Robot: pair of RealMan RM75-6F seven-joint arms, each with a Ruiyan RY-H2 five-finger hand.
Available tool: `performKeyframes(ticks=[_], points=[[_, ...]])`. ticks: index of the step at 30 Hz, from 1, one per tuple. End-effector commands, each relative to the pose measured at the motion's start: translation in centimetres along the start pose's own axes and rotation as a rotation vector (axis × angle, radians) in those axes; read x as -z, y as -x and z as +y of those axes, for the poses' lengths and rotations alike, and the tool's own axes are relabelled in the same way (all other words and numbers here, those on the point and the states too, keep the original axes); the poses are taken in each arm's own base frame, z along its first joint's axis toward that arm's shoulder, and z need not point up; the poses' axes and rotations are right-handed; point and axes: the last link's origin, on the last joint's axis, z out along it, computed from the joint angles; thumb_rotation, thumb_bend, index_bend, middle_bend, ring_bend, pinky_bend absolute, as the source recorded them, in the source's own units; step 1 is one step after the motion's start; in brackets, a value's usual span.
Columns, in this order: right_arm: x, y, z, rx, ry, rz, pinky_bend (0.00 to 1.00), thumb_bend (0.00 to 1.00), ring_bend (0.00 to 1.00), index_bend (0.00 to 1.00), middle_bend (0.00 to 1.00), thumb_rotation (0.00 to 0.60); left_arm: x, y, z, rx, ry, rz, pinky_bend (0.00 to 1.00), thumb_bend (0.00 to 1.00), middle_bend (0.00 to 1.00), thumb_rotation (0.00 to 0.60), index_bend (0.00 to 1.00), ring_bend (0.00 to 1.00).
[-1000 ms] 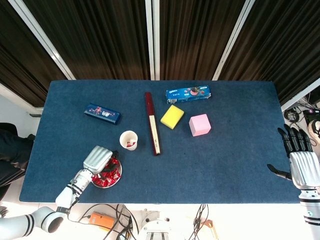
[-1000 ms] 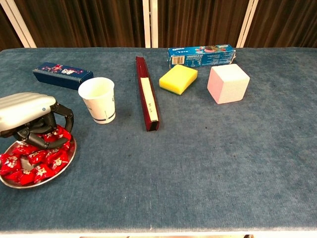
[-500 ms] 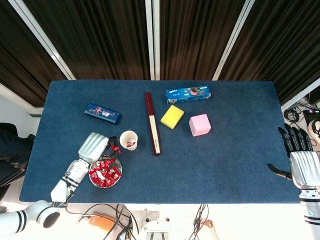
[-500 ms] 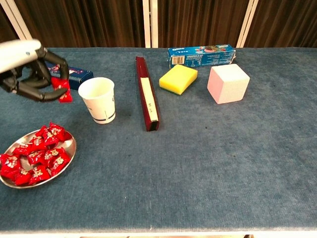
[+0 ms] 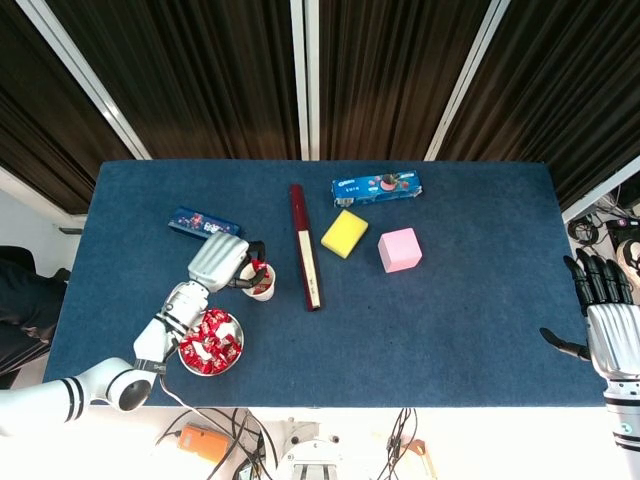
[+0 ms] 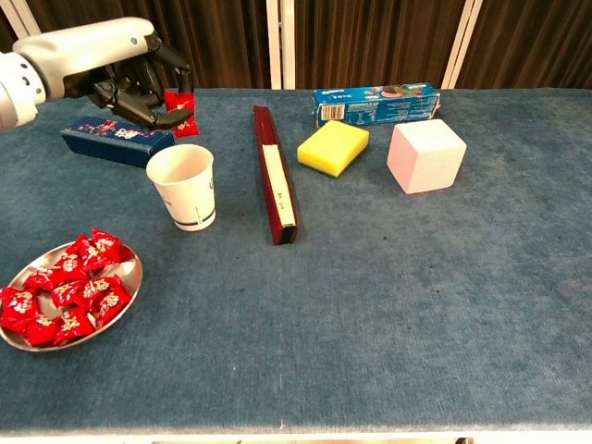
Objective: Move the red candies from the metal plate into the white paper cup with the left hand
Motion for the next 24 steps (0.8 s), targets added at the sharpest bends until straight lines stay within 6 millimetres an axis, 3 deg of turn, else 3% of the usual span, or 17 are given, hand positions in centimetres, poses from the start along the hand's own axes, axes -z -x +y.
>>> performKeyframes(ticks=[1,4,8,15,19,24], points=[[0.0,0.1,0.0,0.000,0.000,-0.002,0.00,0.16,0.00,0.00,0.05,0.600,0.0,0.8,-0.5,-0.033,-0.036,-0.044,0.75,0.27,0.97,0.548,0.51,0.87],[-0.1,0.1,-0.1,-0.002,-0.005,-0.003,0.00,0.16,0.00,0.00,0.05,0.600,0.7,0.9,-0.7,-0.029,-0.056,-0.037,0.75,0.17,0.97,0.533,0.39,0.87],[-0.3,0.1,-0.4,-0.002,-0.015,-0.002,0.00,0.16,0.00,0.00,0.05,0.600,2.0,0.1,-1.0,-0.026,-0.066,0.009,0.75,0.14,0.97,0.518,0.33,0.86],[-0.5,0.0,-0.7,-0.001,-0.026,0.001,0.00,0.16,0.00,0.00,0.05,0.600,7.0,-1.7,-2.9,-0.035,-0.112,0.098,0.75,0.19,0.97,0.515,0.37,0.86],[-0.6,0.0,-0.8,-0.002,-0.032,0.001,0.00,0.16,0.00,0.00,0.05,0.600,10.4,-0.9,-4.5,-0.027,-0.175,0.092,0.75,0.20,0.97,0.518,0.41,0.86],[-0.7,0.1,-1.1,-0.003,-0.042,0.001,0.00,0.16,0.00,0.00,0.05,0.600,12.0,1.0,-4.7,-0.021,-0.176,0.048,0.75,0.20,0.97,0.518,0.44,0.86]])
